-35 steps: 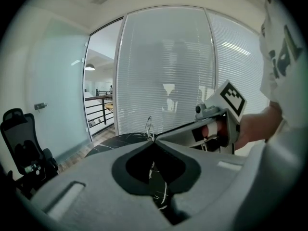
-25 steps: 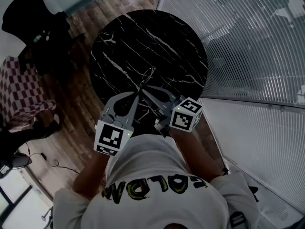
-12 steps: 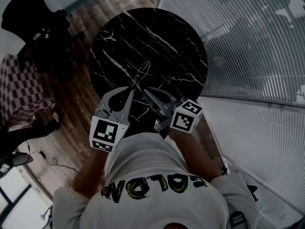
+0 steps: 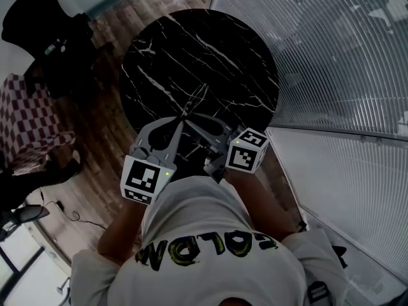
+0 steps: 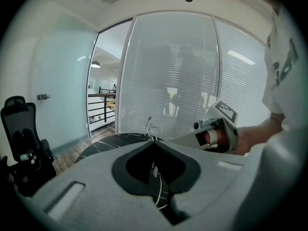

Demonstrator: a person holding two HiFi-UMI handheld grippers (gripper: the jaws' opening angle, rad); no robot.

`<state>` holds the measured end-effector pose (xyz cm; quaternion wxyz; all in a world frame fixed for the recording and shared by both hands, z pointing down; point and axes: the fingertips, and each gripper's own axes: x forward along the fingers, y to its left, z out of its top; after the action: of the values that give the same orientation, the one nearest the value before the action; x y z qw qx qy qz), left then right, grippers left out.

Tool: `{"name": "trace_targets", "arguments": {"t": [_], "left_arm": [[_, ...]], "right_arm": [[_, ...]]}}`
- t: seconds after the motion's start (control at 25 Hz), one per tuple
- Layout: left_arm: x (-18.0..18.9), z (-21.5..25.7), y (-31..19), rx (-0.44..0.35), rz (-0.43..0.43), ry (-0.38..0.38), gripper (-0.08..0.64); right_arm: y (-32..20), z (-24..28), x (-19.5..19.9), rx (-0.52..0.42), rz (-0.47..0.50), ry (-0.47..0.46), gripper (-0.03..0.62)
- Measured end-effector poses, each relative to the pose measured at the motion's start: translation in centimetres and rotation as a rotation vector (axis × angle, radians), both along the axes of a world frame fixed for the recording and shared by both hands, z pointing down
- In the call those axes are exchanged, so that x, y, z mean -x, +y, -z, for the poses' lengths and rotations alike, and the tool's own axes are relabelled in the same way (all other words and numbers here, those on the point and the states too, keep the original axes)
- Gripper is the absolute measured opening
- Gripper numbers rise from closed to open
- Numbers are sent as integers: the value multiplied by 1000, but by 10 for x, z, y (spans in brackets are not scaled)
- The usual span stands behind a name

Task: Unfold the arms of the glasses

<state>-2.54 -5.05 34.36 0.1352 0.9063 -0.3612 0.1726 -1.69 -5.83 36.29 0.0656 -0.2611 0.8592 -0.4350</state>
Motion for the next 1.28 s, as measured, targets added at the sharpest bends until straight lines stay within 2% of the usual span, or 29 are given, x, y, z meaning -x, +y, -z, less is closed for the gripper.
{"name": "trace_targets", "arguments": {"t": [0.28,0.36,0.44,0.72,1.0,1.28], "left_arm": [[-2,-2,4,12,-13,5,5],[0,-3,4,17,-6,6,5],[4,-4,3,22,3,8,4],[8,-4,1,33,7,13,5],[9,-12,4,93,17,41,5],[11,-14,10,150,11,75,5]], "right_arm": [[-1,-2,-3,26,3,-17,86],[0,0,-2,18,14,-24,46],[2,1,-1,12,23,-24,32],[5,-5,-9,22,31,17,24],[3,-26,-31,-3,60,233,17],[-1,-38,-48,-115,97,537,15]]}}
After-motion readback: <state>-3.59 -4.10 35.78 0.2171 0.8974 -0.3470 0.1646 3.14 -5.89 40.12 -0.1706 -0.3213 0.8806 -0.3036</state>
